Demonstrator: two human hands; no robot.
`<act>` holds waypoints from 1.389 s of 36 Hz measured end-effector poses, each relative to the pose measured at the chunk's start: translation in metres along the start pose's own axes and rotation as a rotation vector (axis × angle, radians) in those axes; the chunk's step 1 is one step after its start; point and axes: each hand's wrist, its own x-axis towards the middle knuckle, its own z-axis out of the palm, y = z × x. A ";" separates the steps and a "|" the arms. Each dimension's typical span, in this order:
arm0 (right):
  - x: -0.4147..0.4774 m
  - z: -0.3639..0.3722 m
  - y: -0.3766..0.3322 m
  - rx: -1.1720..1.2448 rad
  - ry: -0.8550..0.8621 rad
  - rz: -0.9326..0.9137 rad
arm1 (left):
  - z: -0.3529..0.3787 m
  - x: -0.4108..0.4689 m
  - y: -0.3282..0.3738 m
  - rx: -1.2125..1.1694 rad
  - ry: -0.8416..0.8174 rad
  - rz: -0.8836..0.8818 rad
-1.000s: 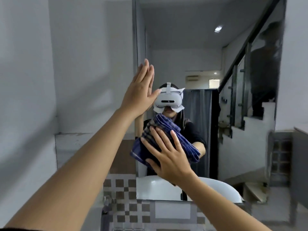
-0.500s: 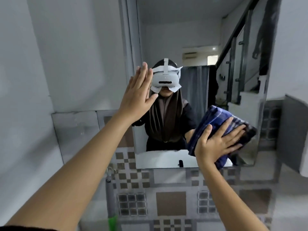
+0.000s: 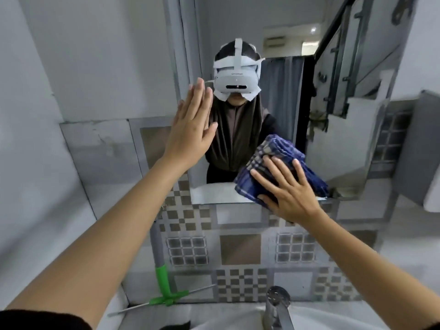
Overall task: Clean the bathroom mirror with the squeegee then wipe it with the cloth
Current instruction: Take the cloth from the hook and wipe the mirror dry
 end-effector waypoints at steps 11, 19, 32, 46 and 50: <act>0.003 0.000 -0.036 0.496 0.221 1.309 | 0.007 -0.011 0.014 -0.059 0.030 -0.028; 0.070 0.002 -0.156 0.706 0.315 1.319 | -0.004 -0.055 -0.003 -0.216 0.027 0.020; 0.106 -0.002 -0.219 0.639 0.224 0.929 | -0.014 -0.106 -0.040 -0.539 -0.071 -0.348; 0.063 -0.044 -0.197 0.848 0.288 0.739 | -0.039 -0.099 -0.022 -0.416 -0.095 -0.306; 0.055 -0.067 -0.190 1.187 0.262 0.699 | -0.056 -0.106 -0.013 -0.424 -0.195 -0.208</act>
